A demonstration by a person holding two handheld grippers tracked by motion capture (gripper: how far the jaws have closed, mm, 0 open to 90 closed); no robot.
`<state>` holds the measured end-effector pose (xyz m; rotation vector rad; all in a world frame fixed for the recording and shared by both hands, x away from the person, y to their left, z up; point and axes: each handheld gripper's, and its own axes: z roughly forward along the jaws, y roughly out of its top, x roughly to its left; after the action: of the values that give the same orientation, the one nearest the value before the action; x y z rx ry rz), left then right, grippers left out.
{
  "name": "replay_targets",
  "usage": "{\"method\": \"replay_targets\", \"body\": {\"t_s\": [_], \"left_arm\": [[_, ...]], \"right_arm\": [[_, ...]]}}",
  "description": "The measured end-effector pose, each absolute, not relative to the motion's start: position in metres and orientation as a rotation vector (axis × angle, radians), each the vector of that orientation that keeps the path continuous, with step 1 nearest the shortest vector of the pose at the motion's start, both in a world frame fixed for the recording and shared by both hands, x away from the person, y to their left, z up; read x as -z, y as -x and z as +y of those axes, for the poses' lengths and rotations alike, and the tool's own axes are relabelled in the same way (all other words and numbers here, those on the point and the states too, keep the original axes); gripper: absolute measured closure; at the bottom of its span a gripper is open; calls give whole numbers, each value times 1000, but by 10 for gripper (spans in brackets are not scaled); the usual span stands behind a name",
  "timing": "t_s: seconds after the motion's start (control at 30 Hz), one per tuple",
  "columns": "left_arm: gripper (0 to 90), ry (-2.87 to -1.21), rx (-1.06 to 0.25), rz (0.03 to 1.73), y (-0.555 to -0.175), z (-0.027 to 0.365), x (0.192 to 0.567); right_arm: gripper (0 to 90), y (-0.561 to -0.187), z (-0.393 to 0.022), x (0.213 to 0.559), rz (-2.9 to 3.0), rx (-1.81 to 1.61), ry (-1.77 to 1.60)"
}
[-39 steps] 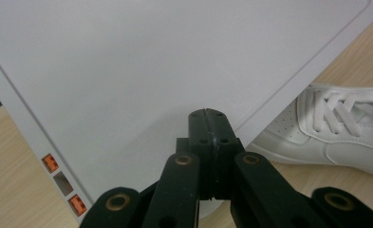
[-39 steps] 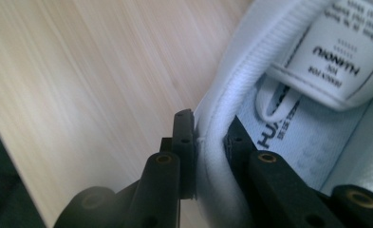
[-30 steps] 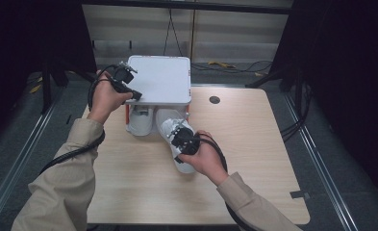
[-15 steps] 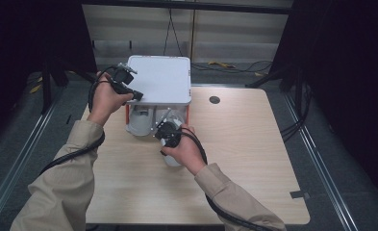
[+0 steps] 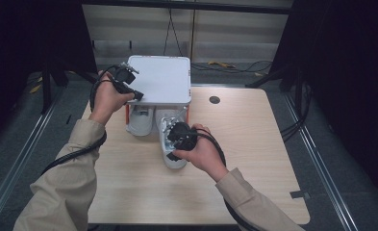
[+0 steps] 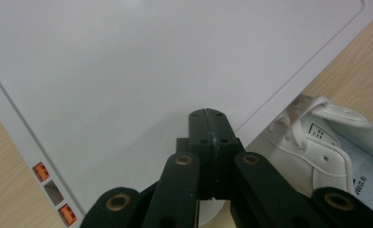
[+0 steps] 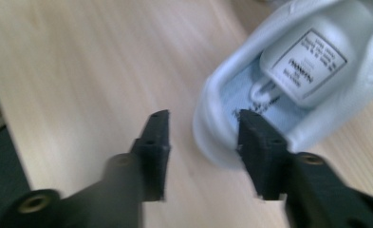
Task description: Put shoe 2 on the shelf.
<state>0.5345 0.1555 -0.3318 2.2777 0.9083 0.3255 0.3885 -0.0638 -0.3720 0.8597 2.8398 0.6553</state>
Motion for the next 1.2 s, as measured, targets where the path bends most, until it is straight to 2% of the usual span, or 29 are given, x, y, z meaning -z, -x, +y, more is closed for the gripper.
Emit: {"method": "replay_targets", "body": {"t_s": [0.03, 0.1, 0.33, 0.67, 1.2], "left_arm": [[900, -2276, -327, 908, -534, 155, 332], [900, -2272, -327, 912, -534, 155, 332], [900, -2284, -333, 911, -534, 154, 331], [900, -2261, -325, 904, -534, 158, 333], [900, -2267, -337, 900, -533, 156, 333]], "right_arm": [[618, -385, -67, 370, 2853, -641, -846], [732, -379, -70, 371, 2860, -619, -836], [896, -376, -72, 396, 2928, -543, -796], [900, -388, -62, 424, 2938, -514, -732], [900, -401, -41, 399, 2856, -583, -665]]}}
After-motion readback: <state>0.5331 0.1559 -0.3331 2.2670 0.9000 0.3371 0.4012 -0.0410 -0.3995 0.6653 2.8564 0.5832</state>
